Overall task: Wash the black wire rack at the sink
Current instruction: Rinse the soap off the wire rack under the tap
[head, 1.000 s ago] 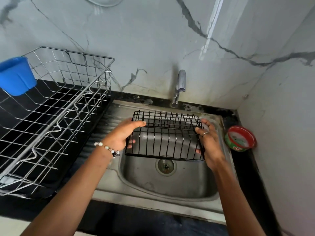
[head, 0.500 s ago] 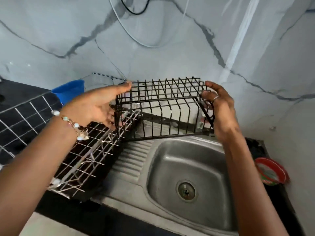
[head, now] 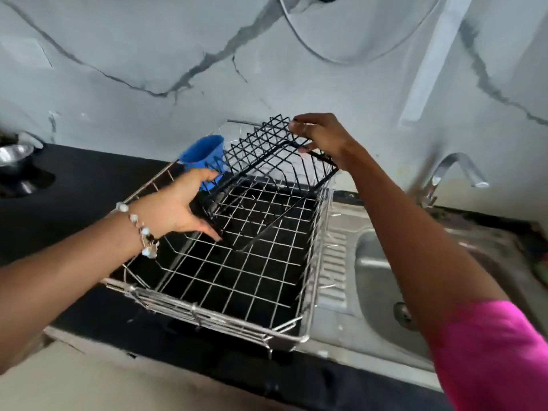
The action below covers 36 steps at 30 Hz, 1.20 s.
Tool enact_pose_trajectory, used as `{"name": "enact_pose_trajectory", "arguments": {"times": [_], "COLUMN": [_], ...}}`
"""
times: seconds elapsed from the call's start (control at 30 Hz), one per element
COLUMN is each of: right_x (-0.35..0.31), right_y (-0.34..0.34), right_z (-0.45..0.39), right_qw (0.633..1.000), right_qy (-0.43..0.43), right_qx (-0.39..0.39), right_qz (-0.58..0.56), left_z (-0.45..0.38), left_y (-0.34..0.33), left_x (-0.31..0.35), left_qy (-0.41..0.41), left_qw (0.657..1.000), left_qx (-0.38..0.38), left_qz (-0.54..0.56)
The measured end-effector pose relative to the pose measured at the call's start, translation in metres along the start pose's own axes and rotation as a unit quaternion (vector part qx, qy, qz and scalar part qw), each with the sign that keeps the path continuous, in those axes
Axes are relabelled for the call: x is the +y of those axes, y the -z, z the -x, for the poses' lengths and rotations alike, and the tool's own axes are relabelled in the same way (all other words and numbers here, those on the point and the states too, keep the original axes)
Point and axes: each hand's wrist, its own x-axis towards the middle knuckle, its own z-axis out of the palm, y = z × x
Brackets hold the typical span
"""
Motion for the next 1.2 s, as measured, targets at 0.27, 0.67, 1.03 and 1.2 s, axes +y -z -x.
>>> {"name": "enact_pose_trajectory", "arguments": {"times": [0.27,0.67,1.03,1.2], "right_x": [0.037,0.086,0.099,0.099], "right_y": [-0.064,-0.111,-0.117,-0.115], "right_z": [-0.039,-0.069,-0.067,-0.059], "right_qw": [0.957,0.853,0.891,0.88], "right_qy": [-0.085,-0.073,-0.086,-0.096], "right_qx": [-0.109,-0.226,-0.174,-0.177], "right_qz": [0.254,0.465,0.41,0.431], "left_z": [-0.036,-0.069,-0.063,-0.054], "left_y": [0.024,0.016,0.012,0.012], "left_x": [-0.043,-0.062,-0.067,-0.062], "left_qy": [0.067,0.12,0.151,0.155], "left_qw": [0.997,0.986,0.984,0.975], "left_qx": [-0.008,0.096,-0.018,-0.036], "left_qz": [-0.023,-0.059,-0.089,-0.155]}}
